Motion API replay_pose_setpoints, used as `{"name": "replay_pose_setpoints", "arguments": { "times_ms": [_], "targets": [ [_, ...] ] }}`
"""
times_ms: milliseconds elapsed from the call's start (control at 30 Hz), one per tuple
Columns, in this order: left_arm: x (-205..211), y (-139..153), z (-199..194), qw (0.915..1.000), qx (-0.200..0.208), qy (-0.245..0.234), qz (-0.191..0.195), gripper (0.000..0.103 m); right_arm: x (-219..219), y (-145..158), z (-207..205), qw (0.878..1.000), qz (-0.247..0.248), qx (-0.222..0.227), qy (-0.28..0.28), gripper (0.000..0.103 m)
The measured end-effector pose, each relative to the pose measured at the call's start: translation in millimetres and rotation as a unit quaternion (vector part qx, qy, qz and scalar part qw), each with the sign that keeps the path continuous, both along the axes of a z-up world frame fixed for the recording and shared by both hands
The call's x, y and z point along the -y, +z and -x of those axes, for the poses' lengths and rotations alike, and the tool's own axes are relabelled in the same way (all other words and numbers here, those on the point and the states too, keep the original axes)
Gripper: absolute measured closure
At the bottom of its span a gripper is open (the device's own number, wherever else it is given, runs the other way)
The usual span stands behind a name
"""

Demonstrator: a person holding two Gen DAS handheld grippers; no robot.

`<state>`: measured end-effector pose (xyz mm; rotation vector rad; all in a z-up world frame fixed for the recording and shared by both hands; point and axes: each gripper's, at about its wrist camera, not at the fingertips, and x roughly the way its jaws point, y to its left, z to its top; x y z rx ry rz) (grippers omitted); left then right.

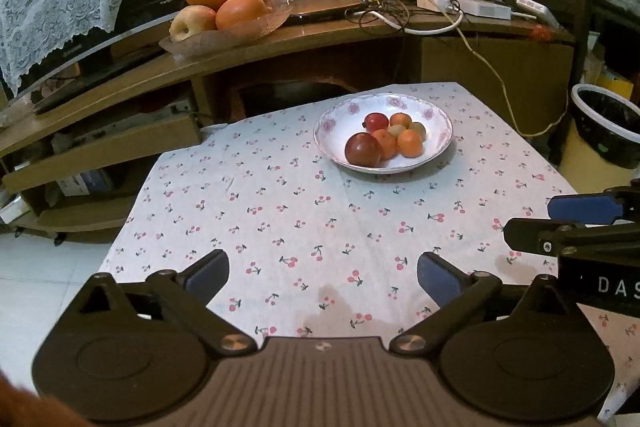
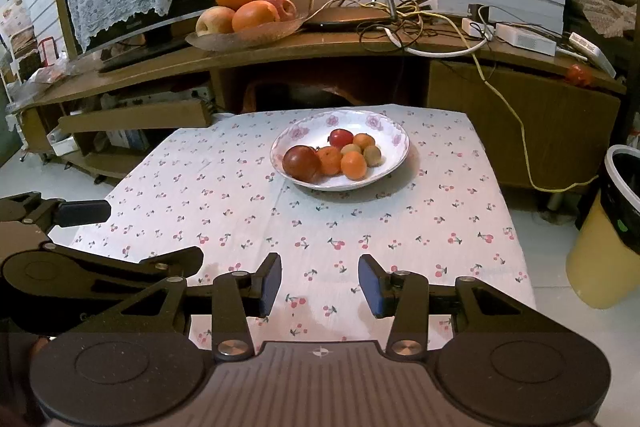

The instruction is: Organize fruits

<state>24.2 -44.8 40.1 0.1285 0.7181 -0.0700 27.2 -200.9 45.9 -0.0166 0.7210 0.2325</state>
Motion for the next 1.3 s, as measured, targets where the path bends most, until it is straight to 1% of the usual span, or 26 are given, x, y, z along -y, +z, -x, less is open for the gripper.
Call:
{"name": "replay_pose_setpoints", "arguments": {
  "times_ms": [133, 333, 700, 933, 1300],
  "targets": [
    [-1.0, -0.8, 3.4, 1.0, -0.002, 0.003, 0.006, 0.0, 0.1, 0.8, 4.4, 1.0, -0.001, 0.001, -0.001, 0.06],
    [0.4, -0.4, 9.0, 1.0, 0.0, 0.003, 0.002, 0.0, 0.5, 0.3, 9.9, 1.0, 0.002, 0.002, -0.002, 0.06],
    [-6.1, -1.8, 16.8, 0.9994, -0.014, 0.014, 0.026, 0.0, 0.1, -3.1, 18.3, 1.0, 0.007, -0.002, 0.0, 0.06],
    [-6.3, -5.5, 22.4, 0.9995, -0.019, 0.017, 0.02, 0.0, -3.5, -5.4, 23.5, 1.0, 0.013, -0.005, 0.005, 0.06],
    [-7.7, -13.1, 29.9, 0.9992, -0.032, 0.014, 0.021, 0.0, -5.1, -8.7, 30.7, 1.0, 0.018, -0.006, 0.007, 0.06]
  ]
}}
